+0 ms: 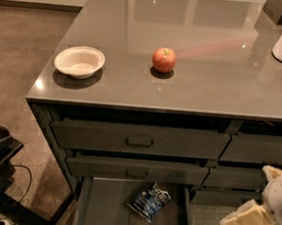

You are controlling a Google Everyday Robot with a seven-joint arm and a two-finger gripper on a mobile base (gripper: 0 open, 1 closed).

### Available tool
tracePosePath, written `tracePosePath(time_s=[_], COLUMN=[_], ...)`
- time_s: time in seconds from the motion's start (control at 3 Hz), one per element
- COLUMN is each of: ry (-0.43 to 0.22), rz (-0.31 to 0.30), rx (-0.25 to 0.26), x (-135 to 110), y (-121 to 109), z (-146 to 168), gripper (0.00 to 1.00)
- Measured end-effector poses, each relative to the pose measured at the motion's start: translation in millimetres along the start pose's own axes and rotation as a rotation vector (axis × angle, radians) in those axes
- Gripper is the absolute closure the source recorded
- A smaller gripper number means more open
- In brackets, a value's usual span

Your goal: Pick blue chip bag from bottom drawer and place on counter

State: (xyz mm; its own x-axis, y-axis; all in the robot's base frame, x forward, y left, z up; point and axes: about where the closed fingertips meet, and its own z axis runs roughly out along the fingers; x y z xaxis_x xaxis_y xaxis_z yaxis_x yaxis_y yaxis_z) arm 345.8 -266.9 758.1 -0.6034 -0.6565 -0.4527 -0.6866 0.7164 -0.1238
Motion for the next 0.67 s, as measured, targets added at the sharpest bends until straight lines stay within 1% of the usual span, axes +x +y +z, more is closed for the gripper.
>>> tracePosePath(time_s=[0.33, 0.67], ry=[-0.095, -0.171], rz=[0.142, 0.247], rx=[-0.080, -0.089], x=[35, 53], y=[29, 43], z=[65, 118], gripper=[0.00, 0.00])
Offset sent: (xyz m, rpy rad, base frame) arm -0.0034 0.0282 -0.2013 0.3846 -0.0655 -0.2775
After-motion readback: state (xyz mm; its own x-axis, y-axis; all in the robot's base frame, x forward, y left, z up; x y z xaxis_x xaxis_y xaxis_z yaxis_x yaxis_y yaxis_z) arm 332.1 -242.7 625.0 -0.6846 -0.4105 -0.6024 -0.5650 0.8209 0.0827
